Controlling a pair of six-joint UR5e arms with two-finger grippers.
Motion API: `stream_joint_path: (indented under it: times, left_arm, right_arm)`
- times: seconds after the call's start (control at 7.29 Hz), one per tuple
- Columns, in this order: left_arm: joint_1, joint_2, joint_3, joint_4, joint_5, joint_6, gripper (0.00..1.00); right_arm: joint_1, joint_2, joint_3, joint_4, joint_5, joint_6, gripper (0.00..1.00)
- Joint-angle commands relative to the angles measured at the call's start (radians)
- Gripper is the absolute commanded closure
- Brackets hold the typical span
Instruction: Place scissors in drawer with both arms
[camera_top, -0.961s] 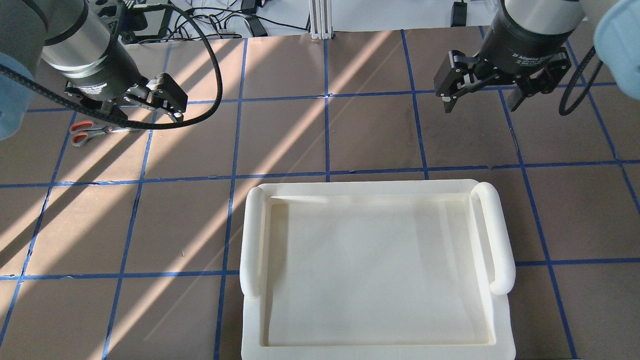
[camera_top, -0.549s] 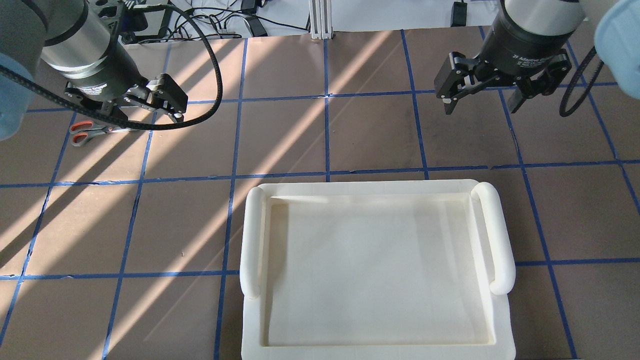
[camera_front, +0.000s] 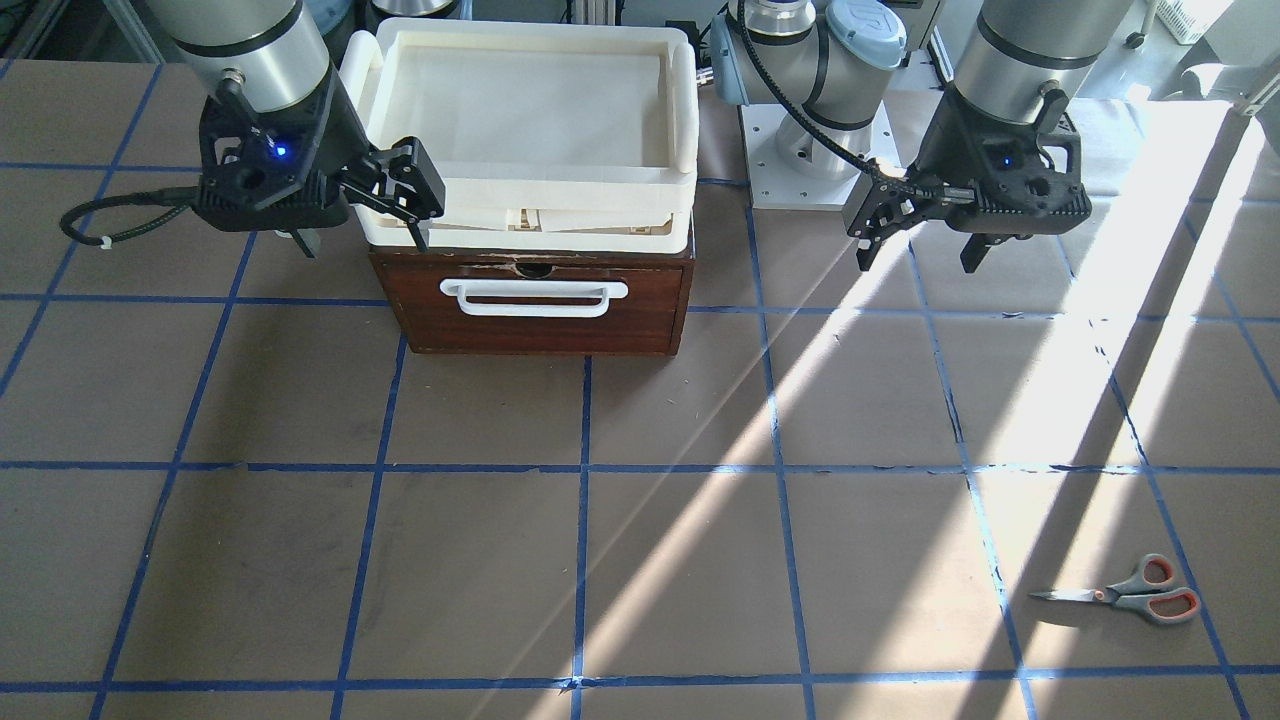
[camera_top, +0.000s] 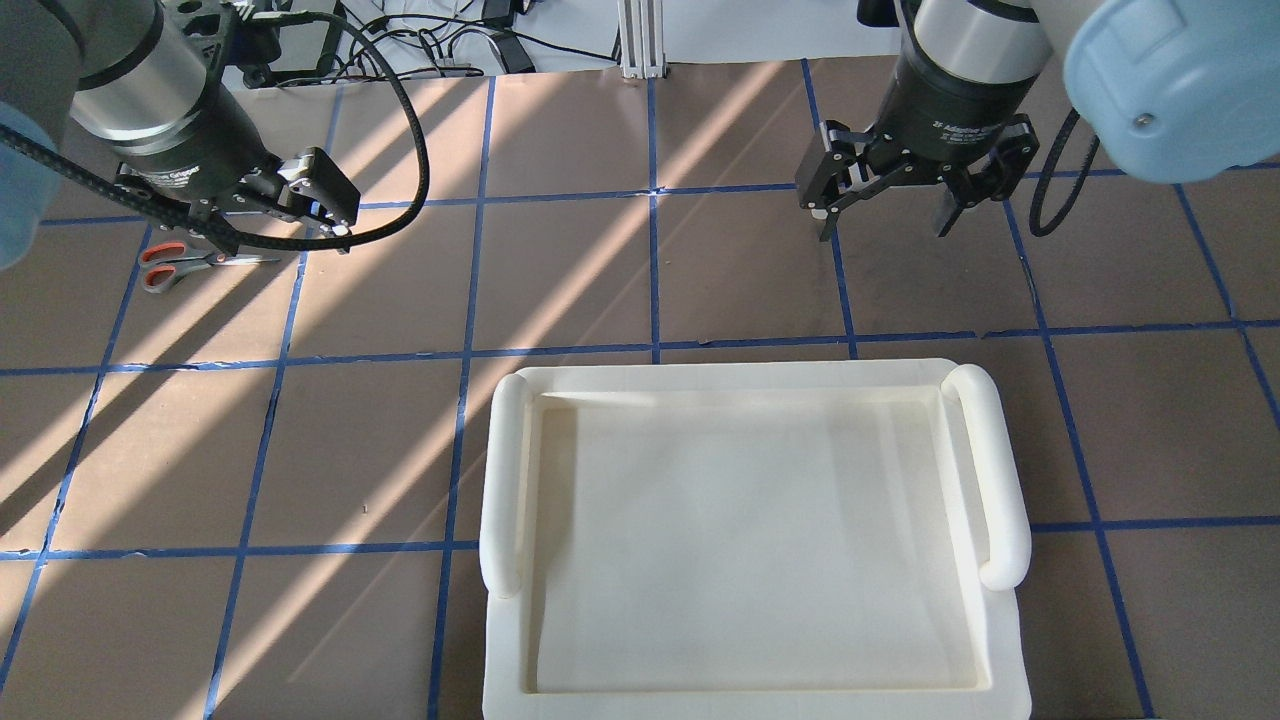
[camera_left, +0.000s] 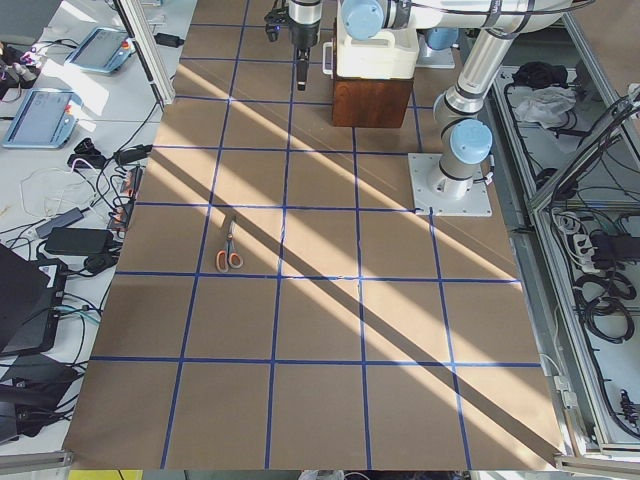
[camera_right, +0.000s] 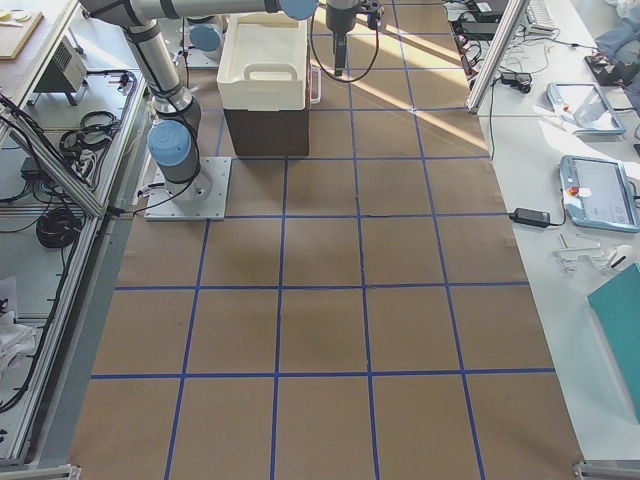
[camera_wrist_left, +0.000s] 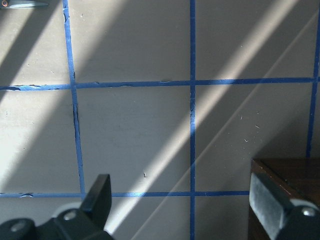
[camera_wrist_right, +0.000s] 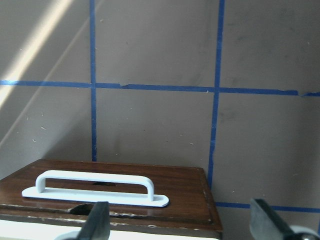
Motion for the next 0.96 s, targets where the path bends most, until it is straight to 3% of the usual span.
stream_joint_path:
  times: [0.0,0.14,0.27,0.41,0.55,0.82]
  left_arm:
    - [0.084,-0.009,-0.001,0.006,-0.006,0.206,0.0]
    - [0.15,-0.021,-0.001,0.009,-0.003,0.398,0.0]
    - [0.217,-0.047,0.001,0.01,-0.005,0.515,0.0]
    - [0.277,-0.085,0.001,0.036,-0.01,0.706,0.0]
    - [0.296,-0.129,0.001,0.106,-0.003,0.901,0.0]
    - [0.337,-0.191,0.001,0.153,-0.003,1.093,0.0]
  right_arm:
    - [0.134,0.08,-0.018,-0.078,0.021,-0.14,0.0]
    - [0.167,0.095,-0.014,-0.089,0.03,-0.448,0.0]
    - [0.173,0.101,-0.011,-0.077,0.118,-0.672,0.0]
    - [0.173,0.129,-0.009,-0.075,0.133,-0.871,0.0]
    - [0.173,0.146,-0.009,-0.075,0.133,-0.999,0.0]
    - [0.173,0.201,-0.023,-0.069,0.114,-1.197,0.01]
